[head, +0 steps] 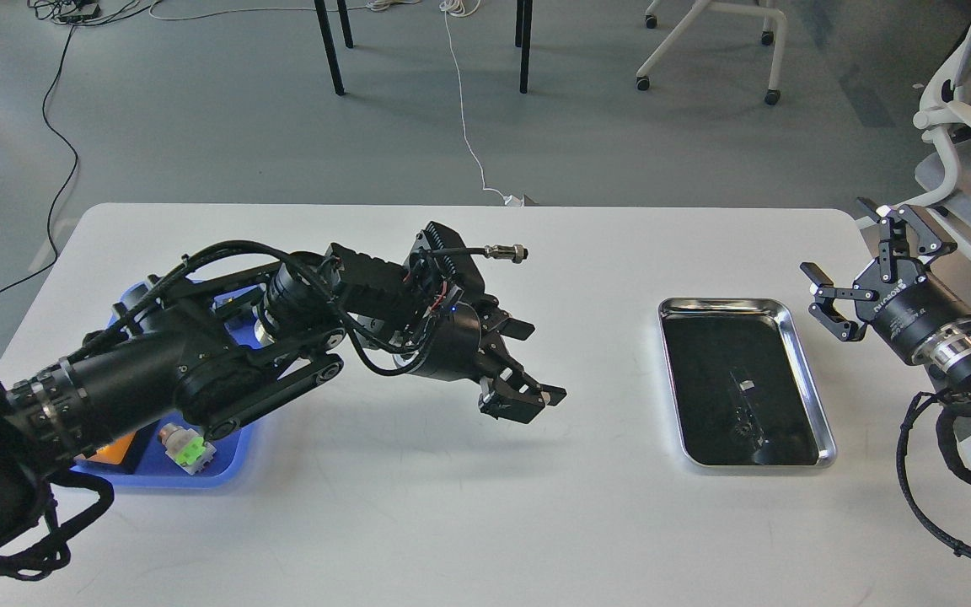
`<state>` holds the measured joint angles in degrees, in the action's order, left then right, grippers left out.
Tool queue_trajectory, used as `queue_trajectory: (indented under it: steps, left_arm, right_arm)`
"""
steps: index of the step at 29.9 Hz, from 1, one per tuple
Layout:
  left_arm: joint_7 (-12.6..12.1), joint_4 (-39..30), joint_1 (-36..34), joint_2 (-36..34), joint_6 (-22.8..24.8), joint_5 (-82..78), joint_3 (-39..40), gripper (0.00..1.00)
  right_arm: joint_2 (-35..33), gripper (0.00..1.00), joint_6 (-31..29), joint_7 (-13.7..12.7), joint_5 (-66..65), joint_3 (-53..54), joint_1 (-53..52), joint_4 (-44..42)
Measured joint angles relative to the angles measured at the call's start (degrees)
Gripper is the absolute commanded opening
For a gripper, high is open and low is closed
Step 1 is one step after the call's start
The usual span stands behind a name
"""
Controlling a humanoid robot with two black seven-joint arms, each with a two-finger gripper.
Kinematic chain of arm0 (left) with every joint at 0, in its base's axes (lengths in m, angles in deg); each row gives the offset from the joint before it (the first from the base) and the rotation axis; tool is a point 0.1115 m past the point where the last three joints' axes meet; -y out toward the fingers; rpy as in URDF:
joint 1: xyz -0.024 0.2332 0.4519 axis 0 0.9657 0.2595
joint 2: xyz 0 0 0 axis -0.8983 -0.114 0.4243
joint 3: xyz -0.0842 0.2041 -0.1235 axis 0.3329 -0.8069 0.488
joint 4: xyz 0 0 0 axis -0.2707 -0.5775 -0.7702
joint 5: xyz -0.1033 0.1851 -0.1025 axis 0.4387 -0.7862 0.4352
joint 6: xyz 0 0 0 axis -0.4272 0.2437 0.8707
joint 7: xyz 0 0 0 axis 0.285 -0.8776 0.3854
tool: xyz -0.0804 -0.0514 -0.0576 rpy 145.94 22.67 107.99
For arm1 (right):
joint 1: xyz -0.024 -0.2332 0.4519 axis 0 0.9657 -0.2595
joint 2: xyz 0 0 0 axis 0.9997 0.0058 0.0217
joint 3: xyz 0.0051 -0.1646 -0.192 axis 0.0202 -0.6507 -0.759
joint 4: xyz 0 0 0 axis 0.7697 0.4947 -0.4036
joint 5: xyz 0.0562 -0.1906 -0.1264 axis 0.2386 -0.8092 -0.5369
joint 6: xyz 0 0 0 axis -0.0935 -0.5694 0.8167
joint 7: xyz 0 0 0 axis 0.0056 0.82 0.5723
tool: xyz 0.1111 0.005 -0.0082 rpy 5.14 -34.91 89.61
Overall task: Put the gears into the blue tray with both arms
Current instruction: 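Reach the left gripper down to the black gear and grasp it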
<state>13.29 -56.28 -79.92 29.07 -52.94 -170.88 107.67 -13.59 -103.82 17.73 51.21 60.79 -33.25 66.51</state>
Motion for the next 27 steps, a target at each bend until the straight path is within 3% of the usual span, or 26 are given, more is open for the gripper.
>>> queue_trajectory:
  steps: [4, 16, 25, 27]
  left_arm:
    - [-0.01, 4.35, -1.37, 3.18, -2.92, -0.04, -4.03, 0.96]
    - [-0.02, 12.05, -1.08, 7.24, -5.54, -0.05, -8.92, 0.94]
    - [-0.02, 13.07, 1.24, 5.86, -6.88, -0.04, -9.03, 0.86]
    - [-0.02, 13.23, 1.97, 5.25, -6.89, -0.04, -9.03, 0.8]
  right_arm:
    - [-0.03, 0.99, 0.0, 0.0, 0.0, -0.07, 0.0, 0.0]
    - [-0.14, 0.99, 0.0, 0.0, -0.07, -0.03, 0.07, 0.02]
    - [-0.24, 0.99, 0.0, 0.0, -0.01, -0.01, 0.51, 0.11]
    - [-0.24, 0.99, 0.0, 0.0, -0.01, -0.01, 0.52, 0.11]
